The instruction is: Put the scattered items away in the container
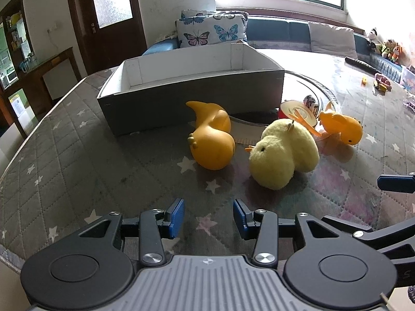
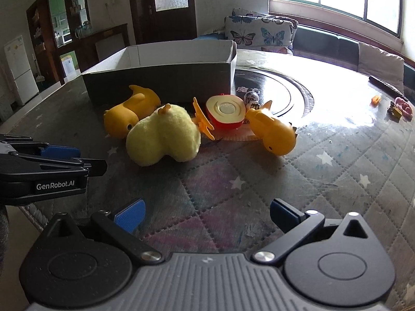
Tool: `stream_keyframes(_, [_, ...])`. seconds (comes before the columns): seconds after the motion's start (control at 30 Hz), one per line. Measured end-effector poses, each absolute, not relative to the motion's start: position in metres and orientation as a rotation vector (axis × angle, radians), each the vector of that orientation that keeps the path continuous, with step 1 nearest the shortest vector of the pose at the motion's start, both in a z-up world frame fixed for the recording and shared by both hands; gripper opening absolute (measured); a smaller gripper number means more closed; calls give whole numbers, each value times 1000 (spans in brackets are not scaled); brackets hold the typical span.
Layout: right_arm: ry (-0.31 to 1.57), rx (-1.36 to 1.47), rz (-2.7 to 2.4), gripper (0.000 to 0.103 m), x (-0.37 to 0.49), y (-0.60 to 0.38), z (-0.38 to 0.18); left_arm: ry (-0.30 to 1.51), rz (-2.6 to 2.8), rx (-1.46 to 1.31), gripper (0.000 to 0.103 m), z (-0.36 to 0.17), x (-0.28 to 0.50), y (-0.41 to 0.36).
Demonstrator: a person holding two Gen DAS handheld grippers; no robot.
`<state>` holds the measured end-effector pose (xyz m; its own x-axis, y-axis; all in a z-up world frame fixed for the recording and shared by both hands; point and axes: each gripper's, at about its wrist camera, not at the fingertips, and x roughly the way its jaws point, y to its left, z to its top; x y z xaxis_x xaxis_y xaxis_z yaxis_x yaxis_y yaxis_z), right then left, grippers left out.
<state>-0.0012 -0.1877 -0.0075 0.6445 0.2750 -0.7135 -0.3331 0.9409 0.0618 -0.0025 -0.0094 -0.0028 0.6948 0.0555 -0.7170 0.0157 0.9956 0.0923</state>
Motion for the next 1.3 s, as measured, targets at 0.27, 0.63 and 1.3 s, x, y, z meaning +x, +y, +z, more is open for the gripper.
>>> stream_keyframes(0.27, [814, -80, 343, 103, 0, -187, -9, 812, 21, 102, 45, -4, -2, -12])
stream_keyframes(0.63, [829, -87, 349, 103, 1, -184, -10, 818, 14, 119, 45, -4, 1, -16])
stream_keyframes(1.3, [840, -90, 347, 103, 6, -183, -11, 829, 9, 128, 45, -4, 5, -19])
